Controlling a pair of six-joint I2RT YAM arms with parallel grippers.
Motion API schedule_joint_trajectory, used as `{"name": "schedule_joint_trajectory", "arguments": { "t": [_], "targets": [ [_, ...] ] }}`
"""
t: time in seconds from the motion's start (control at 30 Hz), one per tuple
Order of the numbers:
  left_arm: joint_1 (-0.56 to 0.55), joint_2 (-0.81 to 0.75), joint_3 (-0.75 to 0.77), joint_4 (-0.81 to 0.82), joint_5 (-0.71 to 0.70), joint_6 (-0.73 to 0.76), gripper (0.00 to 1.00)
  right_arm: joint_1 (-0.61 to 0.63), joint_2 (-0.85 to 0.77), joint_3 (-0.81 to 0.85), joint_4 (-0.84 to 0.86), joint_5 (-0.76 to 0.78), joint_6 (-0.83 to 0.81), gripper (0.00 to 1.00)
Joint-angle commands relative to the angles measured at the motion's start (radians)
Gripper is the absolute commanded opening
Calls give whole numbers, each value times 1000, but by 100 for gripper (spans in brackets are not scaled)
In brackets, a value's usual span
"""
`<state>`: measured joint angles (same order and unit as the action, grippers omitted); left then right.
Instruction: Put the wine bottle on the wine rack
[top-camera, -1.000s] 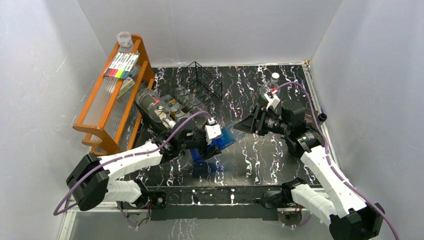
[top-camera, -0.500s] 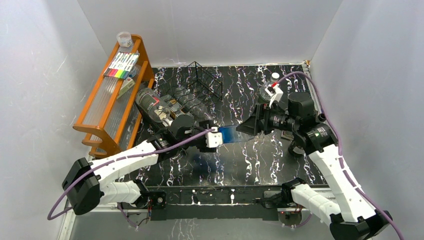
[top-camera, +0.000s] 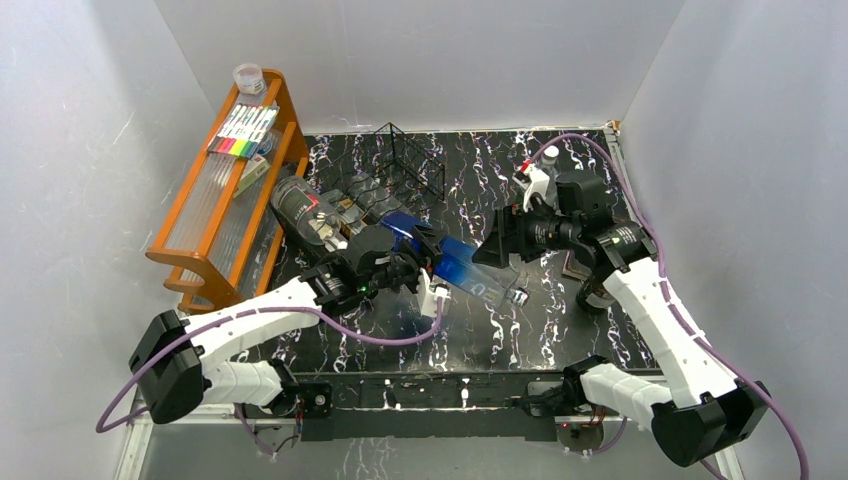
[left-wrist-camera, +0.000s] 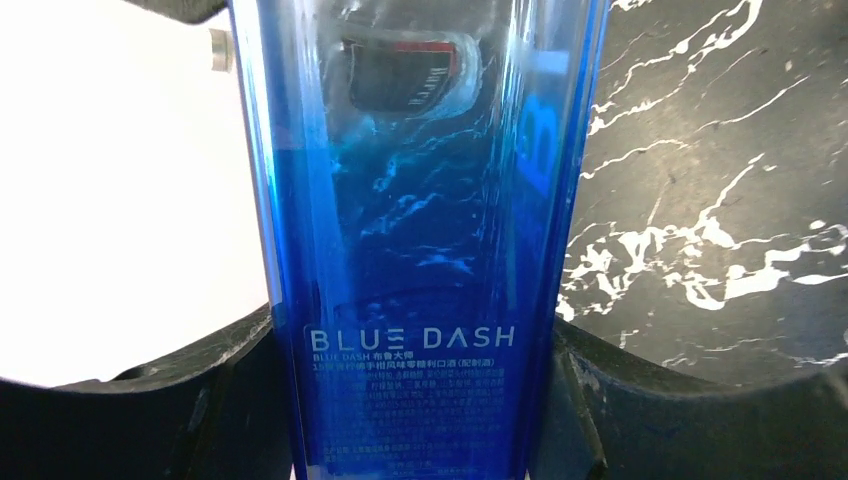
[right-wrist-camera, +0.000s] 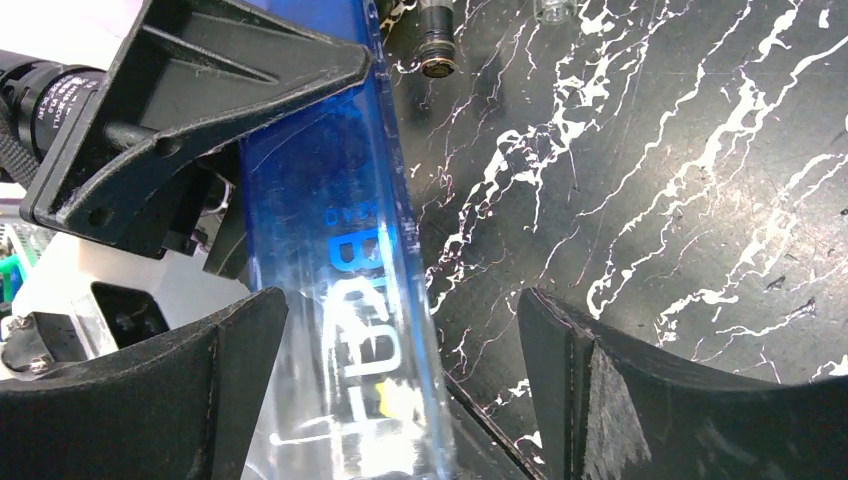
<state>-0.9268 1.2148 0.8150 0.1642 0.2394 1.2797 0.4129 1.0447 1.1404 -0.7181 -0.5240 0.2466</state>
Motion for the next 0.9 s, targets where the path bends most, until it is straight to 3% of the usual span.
{"name": "schedule_joint_trajectory", "arguments": {
  "t": [0.0,0.6,0.73,0.87],
  "targets": [
    [-6,-20,102,179,3,155,19,36,-5,15,-1,-19,-47,97],
    [-5,-5,99,247,8,144,18,72,-61,-139,61,-86,-27,96],
    [-5,-3,107,224,12,135,19,79,-46,-129,80,-86,-33,87],
    [-5,-3,119,202,12,112,19,86,-21,-123,86,-67,-45,70]
  ]
}}
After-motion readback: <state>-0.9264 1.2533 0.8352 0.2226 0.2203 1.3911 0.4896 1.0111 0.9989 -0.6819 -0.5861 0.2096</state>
